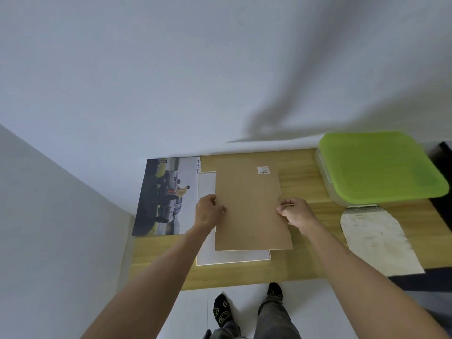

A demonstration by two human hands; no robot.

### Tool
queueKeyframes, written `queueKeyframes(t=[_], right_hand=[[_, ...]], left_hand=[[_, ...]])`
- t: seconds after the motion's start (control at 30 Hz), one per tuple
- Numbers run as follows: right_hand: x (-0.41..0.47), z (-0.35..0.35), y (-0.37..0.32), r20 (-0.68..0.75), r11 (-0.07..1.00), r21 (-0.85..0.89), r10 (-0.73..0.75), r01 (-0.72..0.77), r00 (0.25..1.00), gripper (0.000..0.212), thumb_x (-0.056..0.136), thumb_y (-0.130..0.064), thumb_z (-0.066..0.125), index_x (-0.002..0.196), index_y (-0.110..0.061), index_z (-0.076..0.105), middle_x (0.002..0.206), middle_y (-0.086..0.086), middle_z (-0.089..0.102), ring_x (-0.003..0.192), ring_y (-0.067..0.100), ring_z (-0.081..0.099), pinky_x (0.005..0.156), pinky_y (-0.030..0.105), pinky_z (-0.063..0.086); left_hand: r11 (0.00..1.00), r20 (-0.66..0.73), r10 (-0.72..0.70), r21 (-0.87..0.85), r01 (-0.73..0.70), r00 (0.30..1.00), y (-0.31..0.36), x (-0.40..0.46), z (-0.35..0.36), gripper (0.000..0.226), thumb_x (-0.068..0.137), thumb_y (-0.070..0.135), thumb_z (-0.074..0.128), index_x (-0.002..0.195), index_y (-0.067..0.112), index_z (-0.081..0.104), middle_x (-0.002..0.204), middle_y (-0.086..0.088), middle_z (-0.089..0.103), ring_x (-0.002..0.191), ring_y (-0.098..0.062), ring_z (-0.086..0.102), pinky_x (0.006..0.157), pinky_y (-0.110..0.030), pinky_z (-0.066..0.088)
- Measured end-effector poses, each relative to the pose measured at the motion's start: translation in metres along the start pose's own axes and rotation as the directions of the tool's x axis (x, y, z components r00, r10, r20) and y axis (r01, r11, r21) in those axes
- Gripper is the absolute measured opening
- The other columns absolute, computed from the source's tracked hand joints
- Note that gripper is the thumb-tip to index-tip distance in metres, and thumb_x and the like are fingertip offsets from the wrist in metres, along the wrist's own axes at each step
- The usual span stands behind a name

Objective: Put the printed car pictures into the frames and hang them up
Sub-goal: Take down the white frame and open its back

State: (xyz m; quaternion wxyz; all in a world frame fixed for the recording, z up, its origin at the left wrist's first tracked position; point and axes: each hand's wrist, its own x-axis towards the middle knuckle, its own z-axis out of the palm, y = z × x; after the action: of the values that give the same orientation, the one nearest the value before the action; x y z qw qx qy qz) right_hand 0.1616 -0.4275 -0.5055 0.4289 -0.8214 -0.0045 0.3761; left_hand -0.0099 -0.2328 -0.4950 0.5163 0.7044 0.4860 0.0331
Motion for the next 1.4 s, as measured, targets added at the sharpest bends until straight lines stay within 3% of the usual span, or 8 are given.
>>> queueKeyframes(t=[0.1,0.17,0.3,0.47,0.63,0.77,0.93,1.4], right_hand=[[0.004,-0.029,0.001,0.015,0.985,-0.162,-0.056,0.058,0.998,0.040,0.083,-0.014,0.077,0.120,-0.018,0.064,0.121,0.003,0.065,0.107,0.022,0.063,0.092,0.036,0.052],[0.007,-0.048,0.001,0.017,0.968,-0.243,-0.063,0.065,0.998,0.052,0.079,-0.017,0.081,0.128,-0.017,0.061,0.123,0.001,0.061,0.111,0.020,0.060,0.097,0.033,0.048],[0.013,-0.077,0.007,0.021,0.918,-0.378,-0.118,0.117,0.993,0.066,0.078,-0.021,0.080,0.139,-0.012,0.054,0.130,0.006,0.060,0.111,0.021,0.060,0.082,0.024,0.044],[0.030,-0.096,0.030,0.031,0.865,-0.485,-0.129,0.128,0.991,0.073,0.088,-0.029,0.071,0.152,-0.018,0.038,0.150,0.011,0.030,0.137,0.027,0.041,0.110,0.031,0.035],[0.046,-0.106,0.045,0.091,0.783,-0.599,-0.140,0.166,0.986,0.077,0.092,-0.039,0.064,0.156,-0.018,0.027,0.162,0.010,0.009,0.150,0.030,0.015,0.120,0.040,0.025],[0.050,-0.105,0.055,0.162,0.665,-0.709,-0.170,0.234,0.972,0.076,0.096,-0.040,0.060,0.158,-0.020,0.021,0.165,0.011,-0.001,0.153,0.029,0.003,0.119,0.043,0.027],[0.050,-0.104,0.058,0.157,0.594,-0.762,-0.215,0.257,0.964,0.069,0.096,-0.037,0.061,0.154,-0.021,0.027,0.163,0.013,0.005,0.151,0.030,0.008,0.113,0.043,0.036],[0.051,-0.105,0.057,0.124,0.579,-0.784,-0.210,0.225,0.970,0.072,0.094,-0.040,0.063,0.154,-0.024,0.027,0.162,0.013,0.009,0.150,0.031,0.013,0.107,0.045,0.042]], left_hand=[[0.999,0.053,0.021,0.044,-0.023,0.998,0.019,0.000,0.019,0.017,0.078,0.009,0.071,0.095,0.009,0.074,0.086,-0.002,0.069,0.075,-0.017,0.063,0.062,-0.022,0.047],[0.996,0.070,0.029,0.079,-0.035,0.997,0.031,0.000,0.036,0.017,0.077,0.010,0.073,0.095,0.008,0.075,0.086,-0.003,0.070,0.074,-0.017,0.062,0.061,-0.021,0.045],[0.982,0.123,0.022,0.182,-0.044,0.992,0.053,0.004,0.077,0.022,0.075,0.012,0.074,0.097,0.005,0.072,0.095,-0.007,0.071,0.085,-0.023,0.066,0.069,-0.027,0.050],[0.946,0.172,0.036,0.310,-0.089,0.984,0.070,0.006,0.126,0.032,0.069,0.007,0.078,0.097,0.002,0.063,0.105,-0.012,0.063,0.093,-0.029,0.063,0.077,-0.036,0.056],[0.886,0.211,0.042,0.443,-0.134,0.977,0.070,-0.001,0.171,0.047,0.074,0.014,0.080,0.112,0.006,0.054,0.130,-0.014,0.043,0.119,-0.032,0.045,0.095,-0.038,0.048],[0.825,0.235,-0.023,0.553,-0.115,0.972,0.069,-0.010,0.194,0.063,0.069,0.021,0.085,0.119,0.005,0.049,0.140,-0.012,0.027,0.131,-0.033,0.027,0.097,-0.041,0.044],[0.705,0.216,-0.042,0.698,-0.124,0.975,0.069,-0.014,0.206,0.074,0.071,0.012,0.083,0.131,-0.001,0.041,0.150,-0.019,0.012,0.137,-0.040,0.017,0.096,-0.044,0.047],[0.689,0.244,-0.003,0.704,-0.175,0.970,0.061,-0.009,0.207,0.088,0.076,0.016,0.080,0.145,0.005,0.027,0.160,-0.018,-0.007,0.145,-0.041,0.004,0.110,-0.046,0.037]])
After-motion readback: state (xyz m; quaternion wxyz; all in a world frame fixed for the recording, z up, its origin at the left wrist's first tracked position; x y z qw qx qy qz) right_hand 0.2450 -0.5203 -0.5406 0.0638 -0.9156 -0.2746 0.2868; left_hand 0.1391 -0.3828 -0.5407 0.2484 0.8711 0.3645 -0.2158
